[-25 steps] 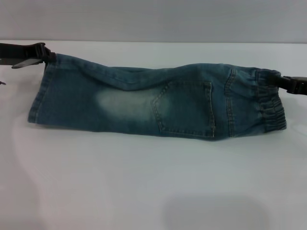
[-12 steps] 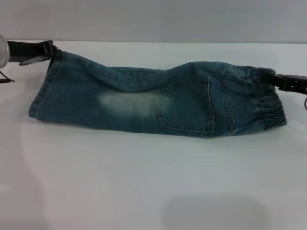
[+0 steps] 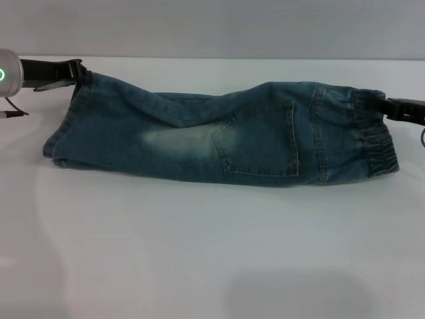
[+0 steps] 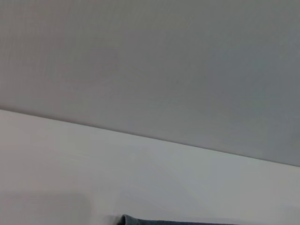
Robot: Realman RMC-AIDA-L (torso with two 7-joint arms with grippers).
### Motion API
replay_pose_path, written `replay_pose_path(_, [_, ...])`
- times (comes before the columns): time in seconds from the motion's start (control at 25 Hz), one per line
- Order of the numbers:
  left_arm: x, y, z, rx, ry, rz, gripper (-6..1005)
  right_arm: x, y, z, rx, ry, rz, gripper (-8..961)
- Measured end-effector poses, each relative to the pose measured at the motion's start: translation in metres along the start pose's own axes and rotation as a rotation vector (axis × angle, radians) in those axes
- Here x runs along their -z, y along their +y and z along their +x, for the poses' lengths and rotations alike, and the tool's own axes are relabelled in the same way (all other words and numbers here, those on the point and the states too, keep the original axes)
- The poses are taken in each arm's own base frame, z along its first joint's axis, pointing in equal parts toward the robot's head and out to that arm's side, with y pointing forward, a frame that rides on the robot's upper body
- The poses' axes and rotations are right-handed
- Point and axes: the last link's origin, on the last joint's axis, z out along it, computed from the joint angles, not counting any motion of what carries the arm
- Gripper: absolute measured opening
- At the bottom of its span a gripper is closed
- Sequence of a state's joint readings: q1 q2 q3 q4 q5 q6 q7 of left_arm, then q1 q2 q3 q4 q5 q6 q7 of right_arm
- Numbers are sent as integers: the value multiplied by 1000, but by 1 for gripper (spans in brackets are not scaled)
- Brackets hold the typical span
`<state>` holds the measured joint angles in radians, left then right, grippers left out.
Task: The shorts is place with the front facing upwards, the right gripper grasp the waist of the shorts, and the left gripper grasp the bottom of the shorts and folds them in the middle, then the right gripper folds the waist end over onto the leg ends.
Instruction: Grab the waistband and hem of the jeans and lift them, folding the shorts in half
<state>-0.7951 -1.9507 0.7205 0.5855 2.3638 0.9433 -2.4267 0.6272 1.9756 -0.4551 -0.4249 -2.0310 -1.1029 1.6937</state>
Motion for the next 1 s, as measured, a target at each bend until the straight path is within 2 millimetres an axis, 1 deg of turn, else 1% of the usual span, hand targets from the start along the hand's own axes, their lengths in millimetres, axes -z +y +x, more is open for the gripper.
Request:
replay_pose_path(0.32, [-3,-4,0,11,33,36,91,-5,-1,-3,6,3,27,119])
replay_pose_path(0.56, [-4,-6,1,8,54,55,218,-6,-1,-3,5,2,28,351])
replay_pose_path(0.76, [-4,-7,2,6,62,62,324,-5,-1,-3,-1,-5,31,490])
replay_pose_path(0.88, [-4,-7,2,4,64,64,439,-4,-3,-2,-6,-10,42,488])
replay_pose_path(1.0, [-4,-7,3,3,68,67,554,0,-9,-2,-19,-27,73,486])
